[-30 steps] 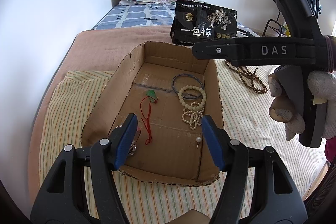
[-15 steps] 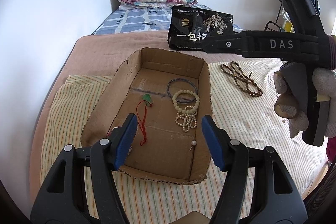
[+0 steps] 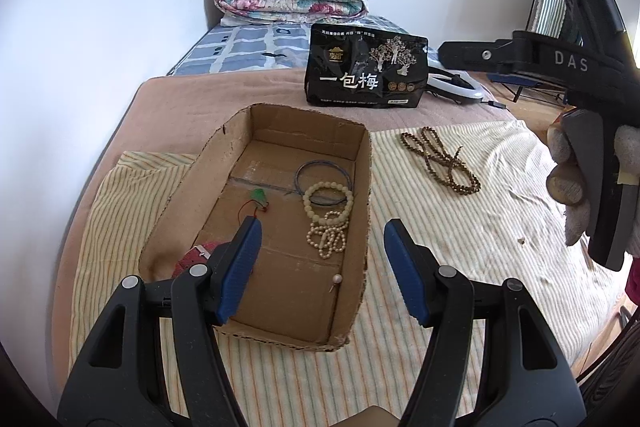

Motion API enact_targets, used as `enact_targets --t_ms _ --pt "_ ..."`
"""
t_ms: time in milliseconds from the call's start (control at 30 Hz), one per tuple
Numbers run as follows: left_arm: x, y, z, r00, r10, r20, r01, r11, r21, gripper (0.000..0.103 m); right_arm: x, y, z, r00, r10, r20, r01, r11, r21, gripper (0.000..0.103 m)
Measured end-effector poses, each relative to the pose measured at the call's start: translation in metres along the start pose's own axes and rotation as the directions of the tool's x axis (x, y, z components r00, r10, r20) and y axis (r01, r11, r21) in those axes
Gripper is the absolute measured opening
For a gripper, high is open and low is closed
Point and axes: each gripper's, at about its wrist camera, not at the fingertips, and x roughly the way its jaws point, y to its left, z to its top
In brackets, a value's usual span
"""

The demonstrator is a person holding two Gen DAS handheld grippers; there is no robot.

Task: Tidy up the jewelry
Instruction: 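Move both open tools out of the box toward the brown prayer beads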

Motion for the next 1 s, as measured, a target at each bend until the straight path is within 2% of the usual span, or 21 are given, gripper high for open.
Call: enact_targets --t_ms 467,700,1000 --pt "-0.001 -0.040 0.010 0.999 -0.044 0.004 0.044 0.999 0.022 0.065 -0.058 -0.058 0.003 0.993 -0.096 0.061 0.093 0.994 0.064 0.103" --pt "0.002 -0.063 0.012 0.997 -0.071 -0.005 0.071 0.997 0.041 0.065 -0.081 -0.076 -0.007 0.988 -0.147 0.054 0.146 0.989 0.026 0.103" --pt "0.014 -0.090 0.016 0.995 -0.096 -0.023 0.098 0.993 0.069 0.065 -0.108 -0.108 -0.032 0.987 -0.158 0.025 0.157 0.987 0.023 0.103"
